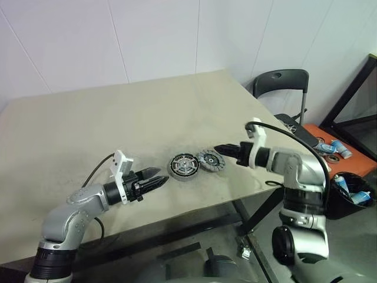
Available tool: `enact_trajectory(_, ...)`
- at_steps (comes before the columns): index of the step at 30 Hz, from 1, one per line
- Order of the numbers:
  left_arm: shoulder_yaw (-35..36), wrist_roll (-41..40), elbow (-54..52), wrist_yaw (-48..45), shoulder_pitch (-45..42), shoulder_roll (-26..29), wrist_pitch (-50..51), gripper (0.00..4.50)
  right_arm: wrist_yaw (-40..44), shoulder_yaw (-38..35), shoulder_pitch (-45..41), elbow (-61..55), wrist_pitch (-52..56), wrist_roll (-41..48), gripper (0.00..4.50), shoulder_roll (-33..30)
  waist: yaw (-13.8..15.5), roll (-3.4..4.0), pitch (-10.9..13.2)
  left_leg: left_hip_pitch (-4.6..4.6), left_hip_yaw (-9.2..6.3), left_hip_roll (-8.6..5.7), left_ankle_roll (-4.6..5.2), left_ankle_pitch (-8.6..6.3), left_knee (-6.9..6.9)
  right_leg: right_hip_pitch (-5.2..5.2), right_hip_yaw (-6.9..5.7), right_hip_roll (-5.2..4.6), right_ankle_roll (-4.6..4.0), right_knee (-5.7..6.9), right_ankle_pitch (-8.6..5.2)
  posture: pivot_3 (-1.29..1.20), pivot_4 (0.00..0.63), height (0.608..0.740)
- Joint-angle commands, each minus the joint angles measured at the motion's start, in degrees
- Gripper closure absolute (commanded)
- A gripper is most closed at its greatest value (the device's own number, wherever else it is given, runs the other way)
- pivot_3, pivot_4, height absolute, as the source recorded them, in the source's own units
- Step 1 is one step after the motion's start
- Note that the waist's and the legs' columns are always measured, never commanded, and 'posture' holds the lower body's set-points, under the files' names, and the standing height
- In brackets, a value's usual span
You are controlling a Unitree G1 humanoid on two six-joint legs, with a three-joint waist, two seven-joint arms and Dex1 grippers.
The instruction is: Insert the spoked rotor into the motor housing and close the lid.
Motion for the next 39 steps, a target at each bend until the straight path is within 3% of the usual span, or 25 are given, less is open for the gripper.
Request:
enact_trajectory(1, -1.0, -0.2, 0.6, -1.7, -2.9, 0.9, 0.4, 1.80, -6.5, -6.9, 2.5, -10.4, 10.1, 2.8, 2.86, 5.4, 0.0, 0.01, 0.0, -0.02, -0.01, 0.00, 0.00, 0.00, 0.00, -0.01, -0.01, 0.04, 0.01, 0.00, 0.00, 0.00, 0.000, 0.740)
enact_trajectory(7, -3.2, 0.5, 2.0, -2.8, -6.1, 1.4, 1.1, 1.80, -13.3, -12.0, 8.5, -16.3, 12.6, 4.8, 2.86, 12.5, -0.2, 0.01, 0.0, -0.03, 0.00, 0.00, 0.03, 0.01, 0.04, 0.02, -0.09, 0.28, 0.17, 0.00, 0.03, 0.00, 0.000, 0.740)
enact_trajectory(18, -3.2, 1.0, 3.0, -3.6, -6.9, 2.0, 0.9, 1.80, -23.8, -25.5, 4.9, -9.2, 11.1, 6.8, 2.86, 15.5, -1.1, 0.00, 0.0, 0.05, 0.02, -0.04, 0.03, 0.02, 0.06, 0.12, -0.07, 0.29, 0.17, -0.02, -0.03, 0.00, 0.000, 0.740)
enact_trajectory(22, -3.1, 1.6, 4.0, -4.3, -6.8, 2.3, 0.1, 1.80, -26.8, -27.7, 2.1, -6.8, 9.7, 8.9, 2.86, 17.9, -1.6, 0.00, 0.0, 0.13, 0.02, -0.03, 0.03, 0.02, 0.07, 0.22, -0.05, 0.29, 0.17, -0.03, -0.03, 0.00, 0.000, 0.740)
enact_trajectory(26, -2.9, 1.9, 4.1, -4.6, -6.5, 2.5, -0.2, 1.80, -28.1, -24.4, 2.4, -6.8, 7.9, 11.3, 2.86, 18.5, -1.6, 0.01, 0.0, 0.14, 0.02, -0.03, 0.03, 0.02, 0.07, 0.22, -0.04, 0.28, 0.17, -0.03, -0.04, 0.00, 0.000, 0.740)
enact_trajectory(29, -2.8, 2.0, 3.9, -4.6, -6.2, 2.6, -0.3, 1.80, -28.1, -22.0, 3.5, -8.0, 7.6, 13.6, 2.32, 18.9, -1.6, 0.01, 0.0, 0.12, 0.01, -0.03, 0.04, 0.02, 0.02, 0.21, -0.04, 0.28, 0.24, -0.04, -0.03, 0.00, 0.000, 0.740)
enact_trajectory(34, -2.7, 2.3, 3.5, -4.4, -5.7, 2.4, -0.5, 1.80, -30.2, -22.1, 3.2, -6.8, 11.1, 16.0, 0.65, 21.0, -1.5, 0.01, 0.0, 0.11, 0.01, -0.02, 0.04, 0.02, -0.01, 0.21, -0.04, 0.28, 0.28, -0.07, -0.03, 0.00, 0.000, 0.740)
enact_trajectory(39, -2.7, 2.5, 3.9, -4.5, -5.9, 2.3, -0.8, 1.80, -32.8, -21.3, 3.2, -4.5, 8.8, 17.3, 0.65, 20.7, -1.6, -0.02, 0.0, 0.13, 0.00, -0.02, 0.04, 0.02, 0.00, 0.23, -0.04, 0.28, 0.24, -0.08, -0.05, 0.00, 0.000, 0.740)
